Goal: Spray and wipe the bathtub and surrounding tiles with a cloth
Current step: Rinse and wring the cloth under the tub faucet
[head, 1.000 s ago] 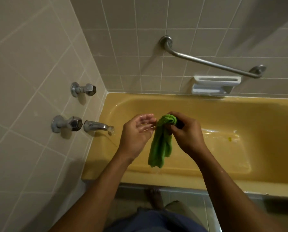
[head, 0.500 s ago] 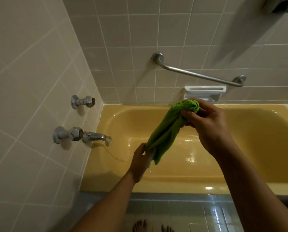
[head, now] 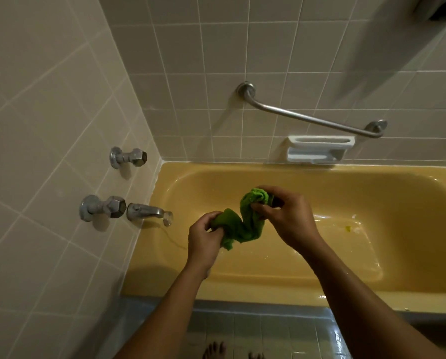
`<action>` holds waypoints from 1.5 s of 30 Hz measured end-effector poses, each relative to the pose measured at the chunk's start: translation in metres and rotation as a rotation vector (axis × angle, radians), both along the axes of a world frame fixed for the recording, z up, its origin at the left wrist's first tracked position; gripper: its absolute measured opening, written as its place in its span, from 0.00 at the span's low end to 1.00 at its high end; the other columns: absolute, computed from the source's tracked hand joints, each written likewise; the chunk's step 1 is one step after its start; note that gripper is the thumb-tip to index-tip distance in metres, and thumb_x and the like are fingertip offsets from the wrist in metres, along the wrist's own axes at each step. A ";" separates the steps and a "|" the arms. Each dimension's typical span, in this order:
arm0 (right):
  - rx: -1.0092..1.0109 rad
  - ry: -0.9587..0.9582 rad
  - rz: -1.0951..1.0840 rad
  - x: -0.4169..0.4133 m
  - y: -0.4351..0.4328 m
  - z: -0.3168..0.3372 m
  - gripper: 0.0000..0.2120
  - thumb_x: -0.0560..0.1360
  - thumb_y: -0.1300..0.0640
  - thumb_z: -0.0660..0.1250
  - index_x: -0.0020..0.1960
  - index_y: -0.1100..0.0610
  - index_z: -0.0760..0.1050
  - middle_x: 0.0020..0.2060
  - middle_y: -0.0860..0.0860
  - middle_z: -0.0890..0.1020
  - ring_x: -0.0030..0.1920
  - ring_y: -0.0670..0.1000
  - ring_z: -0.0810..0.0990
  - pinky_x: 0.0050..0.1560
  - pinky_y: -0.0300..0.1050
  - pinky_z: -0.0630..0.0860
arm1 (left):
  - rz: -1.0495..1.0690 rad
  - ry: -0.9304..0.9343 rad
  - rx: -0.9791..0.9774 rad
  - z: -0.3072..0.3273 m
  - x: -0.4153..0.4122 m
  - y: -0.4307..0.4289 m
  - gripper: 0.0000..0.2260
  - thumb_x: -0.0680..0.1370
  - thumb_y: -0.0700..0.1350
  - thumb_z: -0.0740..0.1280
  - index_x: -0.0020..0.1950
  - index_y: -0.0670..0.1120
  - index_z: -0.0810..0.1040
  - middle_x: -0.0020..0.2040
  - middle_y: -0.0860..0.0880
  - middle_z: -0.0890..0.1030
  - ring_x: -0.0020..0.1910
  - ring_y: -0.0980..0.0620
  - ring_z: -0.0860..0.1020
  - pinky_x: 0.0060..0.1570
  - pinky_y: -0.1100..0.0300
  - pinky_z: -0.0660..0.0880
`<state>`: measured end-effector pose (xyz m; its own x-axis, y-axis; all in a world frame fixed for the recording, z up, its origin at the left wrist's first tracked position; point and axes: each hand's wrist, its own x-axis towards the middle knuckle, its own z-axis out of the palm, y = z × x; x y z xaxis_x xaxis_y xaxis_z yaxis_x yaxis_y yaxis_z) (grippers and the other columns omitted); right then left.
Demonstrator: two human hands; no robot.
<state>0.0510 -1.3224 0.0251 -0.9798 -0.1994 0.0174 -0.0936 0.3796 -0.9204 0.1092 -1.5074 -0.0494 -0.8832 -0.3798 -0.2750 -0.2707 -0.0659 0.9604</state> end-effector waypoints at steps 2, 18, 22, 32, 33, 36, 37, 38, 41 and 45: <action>0.068 0.017 0.019 0.001 -0.007 -0.008 0.19 0.74 0.54 0.76 0.64 0.45 0.80 0.52 0.43 0.85 0.53 0.43 0.82 0.53 0.45 0.83 | -0.009 0.015 0.026 0.009 -0.003 0.003 0.16 0.78 0.32 0.68 0.57 0.51 0.84 0.52 0.50 0.86 0.52 0.47 0.84 0.47 0.46 0.85; 0.105 0.028 0.178 0.007 -0.019 -0.025 0.29 0.72 0.62 0.77 0.70 0.46 0.74 0.59 0.41 0.78 0.59 0.43 0.77 0.57 0.30 0.77 | -0.173 0.060 0.428 0.047 0.002 -0.010 0.20 0.81 0.29 0.64 0.68 0.46 0.77 0.62 0.42 0.83 0.59 0.41 0.83 0.54 0.43 0.82; -0.101 -0.059 0.041 0.007 -0.011 -0.024 0.24 0.73 0.60 0.77 0.65 0.45 0.78 0.56 0.45 0.83 0.56 0.46 0.82 0.56 0.49 0.83 | -0.079 0.038 0.110 0.037 0.003 -0.012 0.17 0.77 0.44 0.74 0.64 0.57 0.79 0.64 0.52 0.82 0.60 0.52 0.82 0.56 0.41 0.81; -0.285 -0.147 -0.011 0.017 0.000 -0.024 0.24 0.73 0.66 0.76 0.63 0.45 0.79 0.57 0.48 0.84 0.57 0.50 0.83 0.53 0.53 0.84 | -0.139 -0.112 0.471 0.041 0.000 0.006 0.12 0.80 0.40 0.70 0.64 0.44 0.81 0.61 0.39 0.83 0.60 0.38 0.82 0.48 0.47 0.83; -0.216 -0.147 -0.002 0.018 0.001 -0.025 0.24 0.73 0.65 0.76 0.63 0.44 0.79 0.57 0.48 0.83 0.57 0.49 0.83 0.53 0.51 0.84 | -0.127 -0.081 0.404 0.040 0.000 0.008 0.10 0.80 0.38 0.69 0.62 0.45 0.81 0.61 0.40 0.83 0.59 0.40 0.82 0.45 0.51 0.82; -0.189 -0.274 0.074 0.022 0.004 -0.024 0.24 0.75 0.65 0.72 0.67 0.46 0.76 0.58 0.49 0.82 0.58 0.51 0.83 0.56 0.50 0.83 | -0.102 0.026 0.106 0.036 0.004 0.010 0.12 0.78 0.38 0.73 0.57 0.54 0.84 0.59 0.49 0.84 0.60 0.48 0.82 0.51 0.52 0.83; -0.281 -0.366 0.100 0.024 0.003 -0.022 0.22 0.77 0.65 0.70 0.67 0.49 0.75 0.58 0.52 0.81 0.58 0.54 0.82 0.56 0.50 0.83 | -0.116 0.059 0.010 0.035 0.006 0.010 0.13 0.78 0.40 0.74 0.56 0.56 0.85 0.59 0.52 0.84 0.61 0.50 0.81 0.55 0.51 0.83; -0.391 -0.473 0.114 0.027 0.000 -0.018 0.18 0.78 0.63 0.68 0.66 0.52 0.73 0.59 0.55 0.80 0.58 0.57 0.82 0.54 0.49 0.83 | -0.137 0.094 -0.046 0.037 0.008 0.011 0.13 0.78 0.41 0.74 0.56 0.57 0.85 0.59 0.54 0.83 0.61 0.53 0.80 0.56 0.52 0.82; -0.505 -0.543 0.023 0.037 -0.015 -0.013 0.14 0.81 0.48 0.66 0.61 0.54 0.71 0.59 0.60 0.78 0.56 0.60 0.82 0.47 0.51 0.83 | -0.203 0.169 -0.009 0.044 0.013 0.017 0.10 0.81 0.43 0.69 0.60 0.56 0.83 0.61 0.55 0.82 0.62 0.54 0.79 0.56 0.55 0.82; -0.459 -0.345 -0.127 0.048 -0.034 -0.020 0.07 0.82 0.50 0.66 0.59 0.45 0.75 0.56 0.54 0.79 0.54 0.56 0.82 0.42 0.50 0.84 | -0.123 0.052 0.121 0.045 0.014 0.034 0.11 0.86 0.57 0.57 0.60 0.56 0.77 0.65 0.48 0.73 0.61 0.46 0.76 0.54 0.49 0.80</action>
